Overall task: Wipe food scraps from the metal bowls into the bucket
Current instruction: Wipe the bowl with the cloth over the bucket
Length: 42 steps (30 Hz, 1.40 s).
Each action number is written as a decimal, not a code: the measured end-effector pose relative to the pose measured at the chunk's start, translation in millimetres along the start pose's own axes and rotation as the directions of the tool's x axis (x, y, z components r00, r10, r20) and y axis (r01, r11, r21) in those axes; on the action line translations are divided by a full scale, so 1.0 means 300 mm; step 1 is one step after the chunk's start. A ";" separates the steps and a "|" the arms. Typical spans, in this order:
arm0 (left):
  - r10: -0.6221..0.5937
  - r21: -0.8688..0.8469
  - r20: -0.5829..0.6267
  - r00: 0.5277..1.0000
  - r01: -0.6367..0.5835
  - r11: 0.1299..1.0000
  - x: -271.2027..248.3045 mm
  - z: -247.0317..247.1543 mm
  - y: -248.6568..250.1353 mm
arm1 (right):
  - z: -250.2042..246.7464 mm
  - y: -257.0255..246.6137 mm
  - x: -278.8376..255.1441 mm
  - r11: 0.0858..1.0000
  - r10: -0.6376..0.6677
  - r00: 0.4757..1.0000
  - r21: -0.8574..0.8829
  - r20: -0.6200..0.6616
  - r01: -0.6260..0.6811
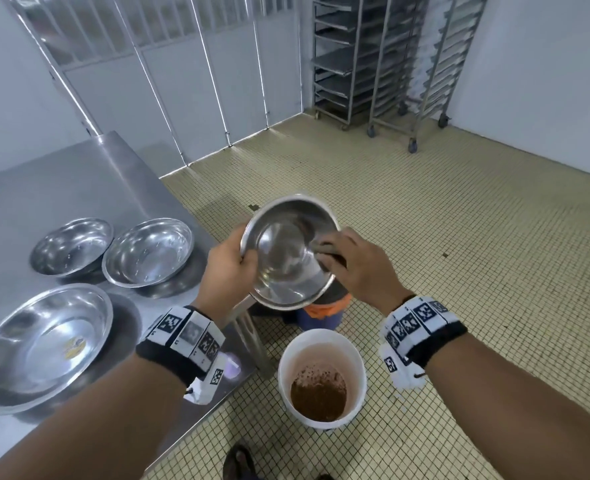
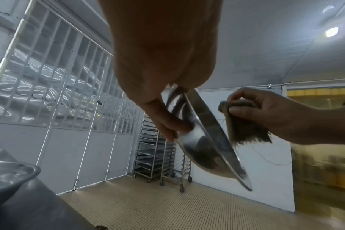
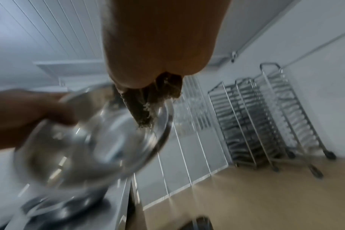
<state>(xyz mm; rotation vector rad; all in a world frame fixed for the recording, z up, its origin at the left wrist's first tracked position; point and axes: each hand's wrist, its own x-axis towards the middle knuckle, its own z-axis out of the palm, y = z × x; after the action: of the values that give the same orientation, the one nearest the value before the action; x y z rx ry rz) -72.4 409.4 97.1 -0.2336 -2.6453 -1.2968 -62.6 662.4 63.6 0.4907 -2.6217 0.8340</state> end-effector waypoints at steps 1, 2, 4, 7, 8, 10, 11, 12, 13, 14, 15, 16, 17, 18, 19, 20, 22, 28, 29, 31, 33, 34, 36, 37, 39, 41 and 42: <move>0.001 -0.026 0.013 1.000 -0.001 1.000 -0.011 -0.005 0.012 | -0.035 -0.008 0.026 1.000 -0.020 0.998 -0.007 -0.054 0.020; -0.001 -0.053 0.033 0.999 0.003 0.999 -0.022 -0.007 0.021 | -0.066 -0.016 0.049 0.999 -0.032 0.996 -0.014 -0.089 0.031; -0.002 -0.111 0.078 0.997 0.011 0.994 -0.043 -0.023 0.053 | -0.123 -0.032 0.090 0.999 -0.037 0.994 -0.043 -0.105 0.033; 0.006 -0.210 0.144 0.990 0.024 0.977 -0.065 -0.053 0.098 | -0.168 -0.046 0.125 0.995 -0.001 0.999 -0.103 -0.054 -0.005; 0.011 -0.243 0.161 0.987 0.029 0.970 -0.068 -0.062 0.108 | -0.172 -0.048 0.127 0.994 0.015 0.999 -0.112 -0.042 -0.020; 0.022 -0.281 0.201 0.979 0.036 0.959 -0.078 -0.078 0.124 | -0.170 -0.047 0.123 0.992 0.044 0.998 -0.119 -0.048 -0.049; 0.024 -0.286 0.209 0.978 0.038 0.958 -0.080 -0.086 0.130 | -0.164 -0.046 0.120 0.989 0.055 0.996 -0.132 -0.066 -0.063; 0.025 -0.282 0.211 0.977 0.037 0.959 -0.081 -0.093 0.130 | -0.158 -0.044 0.117 0.984 0.072 0.994 -0.154 -0.088 -0.085; 0.026 -0.274 0.208 0.978 0.032 0.961 -0.078 -0.097 0.125 | -0.151 -0.044 0.115 0.977 0.095 0.989 -0.179 -0.110 -0.114; 0.028 -0.260 0.205 0.978 0.027 0.965 -0.074 -0.101 0.116 | -0.145 -0.046 0.113 0.969 0.117 0.985 -0.205 -0.126 -0.141; 0.027 -0.250 0.205 0.978 0.026 0.968 -0.072 -0.103 0.109 | -0.138 -0.047 0.108 0.963 0.123 0.982 -0.221 -0.140 -0.152; 0.025 -0.247 0.210 0.977 0.029 0.969 -0.070 -0.104 0.103 | -0.133 -0.049 0.103 0.963 0.116 0.981 -0.224 -0.153 -0.149; 0.024 -0.245 0.222 0.975 0.032 0.969 -0.067 -0.103 0.095 | -0.128 -0.049 0.099 0.966 0.108 0.981 -0.215 -0.163 -0.142; 0.020 -0.242 0.237 0.971 0.039 0.970 -0.064 -0.103 0.087 | -0.123 -0.052 0.094 0.970 0.105 0.980 -0.201 -0.170 -0.139; 0.012 -0.237 0.253 0.967 0.050 0.970 -0.059 -0.102 0.080 | -0.116 -0.057 0.089 0.972 0.115 0.979 -0.183 -0.171 -0.146; 0.004 -0.231 0.268 0.964 0.060 0.971 -0.053 -0.101 0.073 | -0.111 -0.066 0.085 0.973 0.141 0.977 -0.161 -0.160 -0.167; -0.012 -0.215 0.287 0.958 0.077 0.974 -0.033 -0.101 0.054 | -0.098 -0.087 0.083 0.962 0.235 0.969 -0.126 -0.082 -0.244; -0.020 -0.200 0.377 0.926 0.102 0.974 0.048 -0.105 -0.010 | -0.107 -0.119 0.108 0.932 0.277 0.961 -0.244 0.002 -0.268; -0.021 -0.193 0.382 0.924 0.103 0.976 0.062 -0.105 -0.025 | -0.115 -0.122 0.122 0.936 0.260 0.966 -0.247 0.001 -0.251; -0.024 -0.174 0.385 0.923 0.098 0.980 0.084 -0.106 -0.046 | -0.136 -0.131 0.151 0.958 0.229 0.972 -0.190 0.048 -0.216; -0.038 -0.165 0.392 0.919 0.111 0.980 0.103 -0.110 -0.059 | -0.159 -0.141 0.181 0.975 0.222 0.962 -0.046 0.161 -0.217; -0.044 -0.159 0.396 0.917 0.116 0.980 0.112 -0.110 -0.067 | -0.167 -0.145 0.196 0.974 0.219 0.949 0.011 0.225 -0.227; -0.036 -0.161 0.406 0.913 0.110 0.981 0.128 -0.113 -0.082 | -0.174 -0.143 0.228 0.976 0.204 0.934 0.016 0.294 -0.219; -0.027 -0.161 0.411 0.911 0.102 0.982 0.136 -0.115 -0.086 | -0.174 -0.141 0.244 0.978 0.200 0.934 -0.009 0.296 -0.207; -0.020 -0.162 0.428 0.904 0.098 0.982 0.150 -0.125 -0.093 | -0.173 -0.140 0.273 0.976 0.219 0.939 -0.065 0.265 -0.210; -0.021 -0.172 0.446 0.895 0.108 0.979 0.161 -0.137 -0.100 | -0.166 -0.141 0.289 0.961 0.276 0.935 -0.087 0.225 -0.262; -0.019 -0.177 0.454 0.891 0.111 0.978 0.167 -0.146 -0.104 | -0.160 -0.141 0.292 0.952 0.305 0.932 -0.084 0.198 -0.294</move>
<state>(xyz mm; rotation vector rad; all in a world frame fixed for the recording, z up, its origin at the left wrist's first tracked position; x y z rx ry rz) -123.7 358.8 111.3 -0.5403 -2.9102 -1.7128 -111.4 639.6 157.7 0.1709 -2.9555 0.8388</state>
